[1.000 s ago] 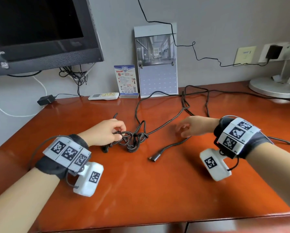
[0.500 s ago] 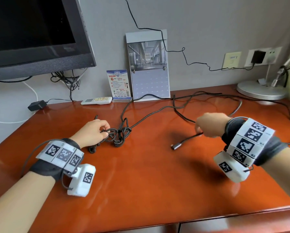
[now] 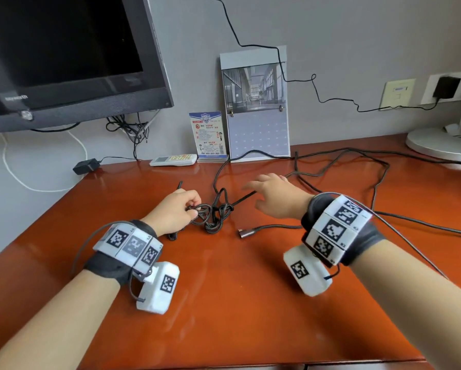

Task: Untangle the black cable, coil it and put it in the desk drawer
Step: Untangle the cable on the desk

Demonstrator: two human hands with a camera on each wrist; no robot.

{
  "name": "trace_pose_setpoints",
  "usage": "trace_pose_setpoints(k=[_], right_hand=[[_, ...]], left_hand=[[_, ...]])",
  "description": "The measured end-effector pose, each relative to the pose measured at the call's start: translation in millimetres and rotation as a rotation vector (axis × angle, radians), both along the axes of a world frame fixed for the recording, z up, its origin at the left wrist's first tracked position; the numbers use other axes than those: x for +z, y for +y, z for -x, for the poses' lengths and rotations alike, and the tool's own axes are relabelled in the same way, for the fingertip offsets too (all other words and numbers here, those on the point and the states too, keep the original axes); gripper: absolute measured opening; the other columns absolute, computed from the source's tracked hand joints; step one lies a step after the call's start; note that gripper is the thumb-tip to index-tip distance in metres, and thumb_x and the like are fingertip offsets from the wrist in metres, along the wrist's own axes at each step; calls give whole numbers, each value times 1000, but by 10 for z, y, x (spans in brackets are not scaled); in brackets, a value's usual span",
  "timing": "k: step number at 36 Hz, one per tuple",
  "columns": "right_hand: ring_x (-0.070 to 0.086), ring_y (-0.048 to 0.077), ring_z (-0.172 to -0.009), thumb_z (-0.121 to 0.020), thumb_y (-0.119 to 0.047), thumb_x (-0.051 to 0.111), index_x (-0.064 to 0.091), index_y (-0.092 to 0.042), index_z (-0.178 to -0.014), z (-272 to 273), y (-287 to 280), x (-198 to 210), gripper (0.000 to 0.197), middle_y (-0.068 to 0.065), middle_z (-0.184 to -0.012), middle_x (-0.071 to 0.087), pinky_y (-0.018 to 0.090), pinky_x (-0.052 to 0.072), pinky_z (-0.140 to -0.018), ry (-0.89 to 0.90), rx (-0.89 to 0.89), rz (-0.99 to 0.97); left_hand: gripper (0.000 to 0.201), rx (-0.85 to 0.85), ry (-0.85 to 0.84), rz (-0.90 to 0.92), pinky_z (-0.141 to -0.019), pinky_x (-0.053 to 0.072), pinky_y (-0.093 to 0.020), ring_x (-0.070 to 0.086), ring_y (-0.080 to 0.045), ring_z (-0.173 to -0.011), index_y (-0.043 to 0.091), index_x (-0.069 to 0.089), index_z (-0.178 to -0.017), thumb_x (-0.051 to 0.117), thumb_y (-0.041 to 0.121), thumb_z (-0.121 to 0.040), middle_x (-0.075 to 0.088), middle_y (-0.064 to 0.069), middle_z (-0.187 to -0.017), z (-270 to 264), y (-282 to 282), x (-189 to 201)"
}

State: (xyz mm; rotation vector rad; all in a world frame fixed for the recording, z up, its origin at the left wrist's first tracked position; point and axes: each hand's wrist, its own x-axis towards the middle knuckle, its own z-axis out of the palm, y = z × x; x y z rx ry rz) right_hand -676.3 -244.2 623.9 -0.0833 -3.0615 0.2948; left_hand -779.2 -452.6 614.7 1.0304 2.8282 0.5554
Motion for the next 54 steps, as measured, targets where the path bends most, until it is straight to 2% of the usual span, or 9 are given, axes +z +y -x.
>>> trace_pose_setpoints(k=[4,8,13,27,34,37,44,49,54], right_hand=[[52,29,-117,-93,-8,44,56,-15,-126,108,-31,-42,36,10,-124,58,38,31,-106,-33,-32,132],[59,20,-63,-89,-3,49,70,-10,-95,131,76,-138,23,3,-78,65,25,50,-74,72,-98,376],[51,5,-40,-86,-1,53,61,-20,-72,128,273,-407,25,-7,-56,57,8,37,-44,98,-174,632],[60,17,-83,-91,-1,47,63,-26,-76,232,455,-651,33,1,-92,68,15,41,-68,318,-235,809],[56,13,-57,-89,9,31,58,-13,-71,188,335,-537,40,6,-67,60,17,46,-57,249,-117,1170],[55,15,-59,-89,11,30,58,-12,-71,192,283,-526,40,7,-68,57,22,47,-63,222,-72,1205],[46,16,-67,-93,5,39,59,-23,-75,221,253,-526,39,0,-68,53,14,38,-59,396,-102,1086],[56,37,-77,-89,5,45,57,-34,-78,212,255,-511,42,-7,-67,47,31,44,-73,585,-66,939],[60,32,-82,-90,4,49,55,-37,-84,142,304,-471,42,-5,-69,50,27,46,-75,559,-2,869]], left_hand=[[9,3,10,1,-80,33,-23,48,-17,-98,19,51,-97,52,11,-93,45,0,-108,-31,43,-16],[10,5,41,-42,-80,33,-23,48,-17,-99,19,53,-97,55,10,-92,46,-2,-109,-39,145,-24],[13,4,-8,-129,-91,40,-27,52,-17,-103,19,54,-93,57,7,-90,51,-3,-108,-32,374,-6],[12,-100,-293,-342,-89,43,-30,59,-13,-96,15,55,-82,60,5,-83,64,-2,-97,60,754,-38],[36,-86,-54,-391,-95,35,-25,46,-6,-107,41,51,-88,74,18,-73,47,24,-104,129,716,-244],[33,-111,119,-429,-87,25,-4,39,-6,-104,32,56,-89,73,9,-73,46,19,-102,108,697,-265],[18,-143,192,-522,-70,39,-4,57,9,-75,12,75,-81,73,1,-67,61,21,-75,53,682,-249],[10,-85,176,-574,-69,51,-26,63,-10,-74,21,74,-76,73,17,-66,69,11,-74,-33,677,-225],[22,-52,120,-516,-72,54,-38,64,-12,-79,27,71,-78,64,41,-62,69,14,-80,-44,670,-243]])
